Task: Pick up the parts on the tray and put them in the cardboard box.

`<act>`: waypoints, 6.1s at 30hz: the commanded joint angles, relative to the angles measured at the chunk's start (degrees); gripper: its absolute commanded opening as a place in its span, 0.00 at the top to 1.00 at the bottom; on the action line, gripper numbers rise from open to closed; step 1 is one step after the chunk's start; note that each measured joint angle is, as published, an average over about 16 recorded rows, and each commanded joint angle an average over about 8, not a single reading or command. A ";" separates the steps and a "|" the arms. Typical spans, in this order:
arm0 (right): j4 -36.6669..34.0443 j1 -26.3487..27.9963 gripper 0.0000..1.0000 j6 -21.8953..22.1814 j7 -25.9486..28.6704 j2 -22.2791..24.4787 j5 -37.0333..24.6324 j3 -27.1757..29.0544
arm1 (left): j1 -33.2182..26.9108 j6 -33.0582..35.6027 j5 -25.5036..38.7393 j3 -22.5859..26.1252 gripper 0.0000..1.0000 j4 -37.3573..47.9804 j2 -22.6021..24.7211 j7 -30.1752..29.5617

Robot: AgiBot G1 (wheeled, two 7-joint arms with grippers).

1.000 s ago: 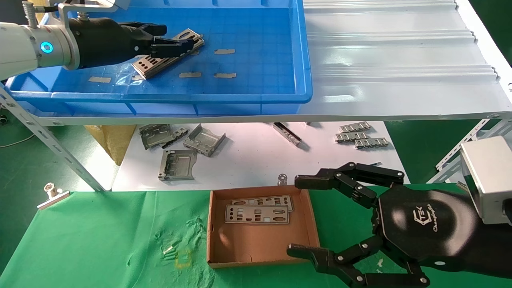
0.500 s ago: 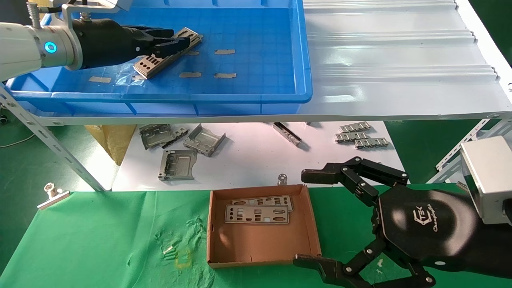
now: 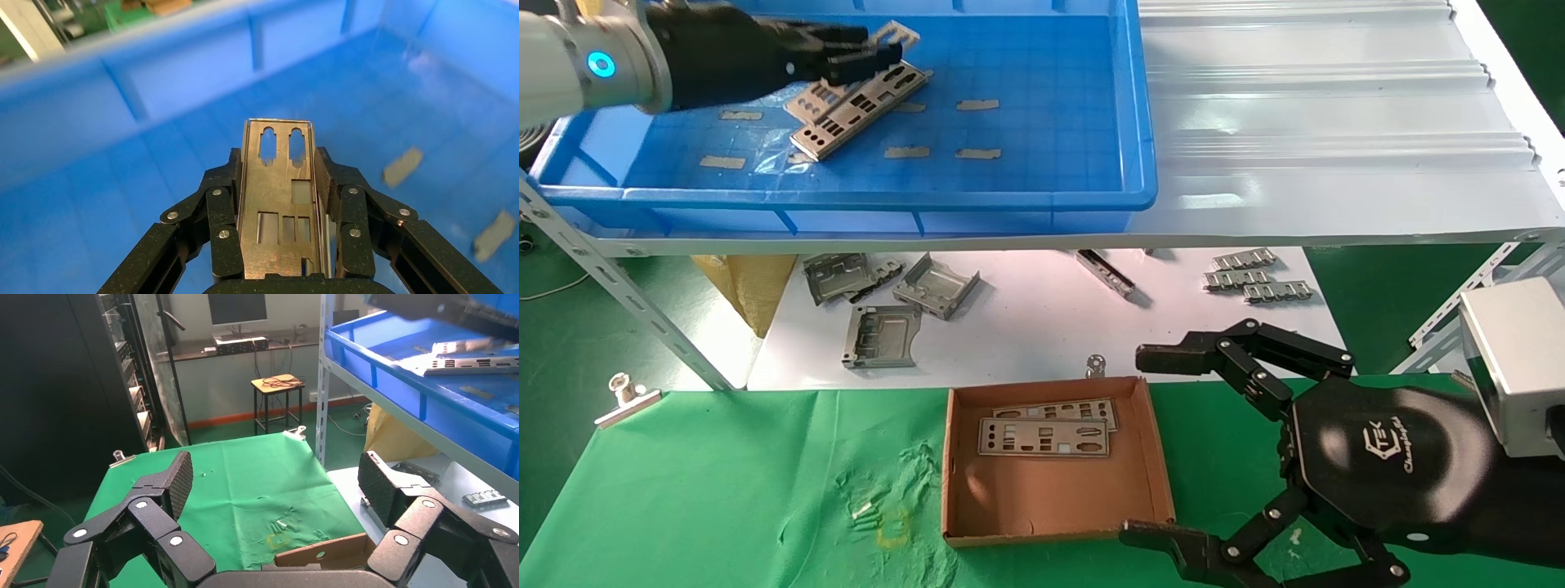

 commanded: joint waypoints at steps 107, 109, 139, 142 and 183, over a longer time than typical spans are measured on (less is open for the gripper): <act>0.00 0.02 0.00 0.03 -0.03 0.02 0.04 -0.07 | 27.00 21.18 -22.93 22.91 0.00 -17.39 7.07 29.63; 0.00 0.02 0.00 0.03 -0.03 0.03 0.05 -0.07 | 26.82 23.73 -24.22 22.36 0.00 -16.21 6.60 29.53; -0.03 0.01 0.00 0.04 -0.05 0.03 0.06 -0.07 | 30.22 34.20 -30.76 15.94 0.00 -17.87 0.03 23.95; -0.03 0.01 0.00 0.04 -0.05 0.03 0.06 -0.08 | 31.69 33.99 -31.12 14.22 0.00 -20.96 -1.91 22.21; -0.03 0.02 0.00 0.05 -0.06 0.04 0.08 -0.10 | 51.58 31.02 -35.93 -9.04 0.00 -62.89 -28.19 -1.38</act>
